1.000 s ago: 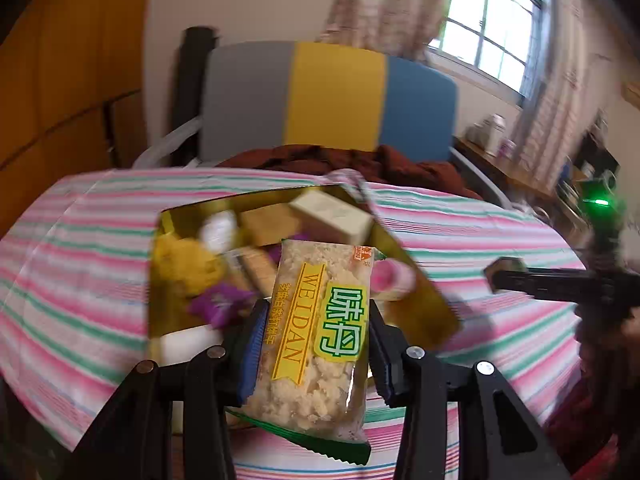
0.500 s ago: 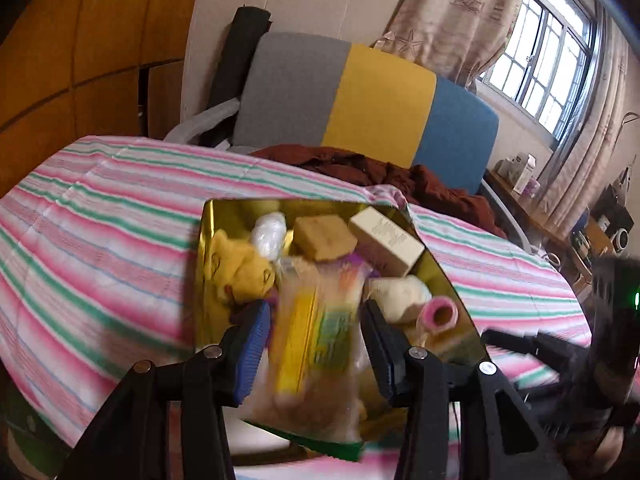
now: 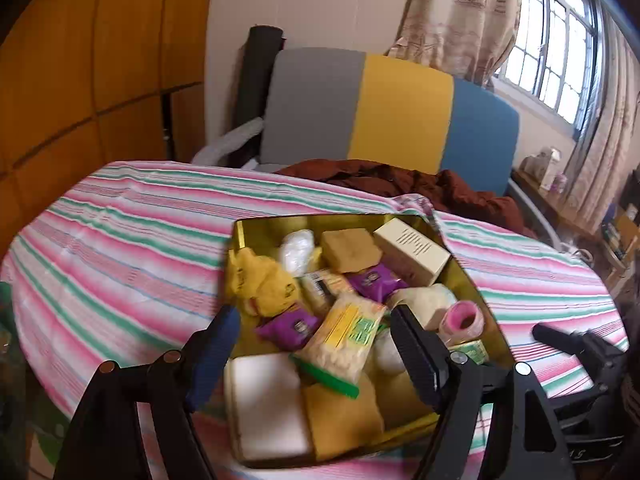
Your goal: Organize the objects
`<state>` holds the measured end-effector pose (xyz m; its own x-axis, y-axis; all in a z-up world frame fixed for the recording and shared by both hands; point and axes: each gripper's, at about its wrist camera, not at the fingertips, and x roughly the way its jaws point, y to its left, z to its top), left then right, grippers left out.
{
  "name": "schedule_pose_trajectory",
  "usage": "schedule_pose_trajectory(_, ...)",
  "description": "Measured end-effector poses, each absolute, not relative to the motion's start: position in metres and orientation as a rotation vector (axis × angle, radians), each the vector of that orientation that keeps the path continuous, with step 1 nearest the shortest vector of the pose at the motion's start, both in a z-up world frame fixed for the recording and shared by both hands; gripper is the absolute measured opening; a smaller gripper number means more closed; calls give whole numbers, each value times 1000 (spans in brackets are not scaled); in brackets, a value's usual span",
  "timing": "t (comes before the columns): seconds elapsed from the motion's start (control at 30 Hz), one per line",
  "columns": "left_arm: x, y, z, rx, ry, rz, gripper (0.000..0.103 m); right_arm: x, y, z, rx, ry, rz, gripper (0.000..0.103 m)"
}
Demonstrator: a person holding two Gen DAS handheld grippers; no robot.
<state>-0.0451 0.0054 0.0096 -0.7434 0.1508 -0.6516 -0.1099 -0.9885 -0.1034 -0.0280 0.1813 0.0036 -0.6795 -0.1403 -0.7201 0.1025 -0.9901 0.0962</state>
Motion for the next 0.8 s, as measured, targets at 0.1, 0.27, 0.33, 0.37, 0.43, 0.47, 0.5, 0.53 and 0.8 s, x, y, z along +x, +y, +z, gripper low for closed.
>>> schedule_pose_trajectory(0.1,-33,2,11,-1051,-103,2809,79,-22,176,9,1154,-35,-2804,103)
schedule_pose_trajectory(0.27,-14,3,13,-1062,-70,2871,79,-11,173,13,1133,-8,-2842,103)
schedule_pose_trajectory(0.33,-7,5,14,-1055,-48,2911,79,-6,175,13,1130,-14,-2858,103)
schedule_pose_trajectory(0.37,-2,6,15,-1051,-33,2933,79,-4,176,13,1127,-22,-2860,103)
schedule_pose_trajectory(0.43,5,7,14,-1054,-20,2961,79,1,179,13,1129,-36,-2867,103)
schedule_pose_trajectory(0.47,7,7,14,-1056,-15,2960,79,3,180,13,1128,-44,-2871,103)
schedule_pose_trajectory(0.5,8,8,13,-1060,-9,2963,79,6,181,14,1124,-54,-2874,103)
schedule_pose_trajectory(0.53,10,8,13,-1062,-6,2970,79,8,182,14,1123,-59,-2878,103)
schedule_pose_trajectory(0.8,16,6,14,-1017,-98,2968,79,14,188,20,1088,-58,-2930,103)
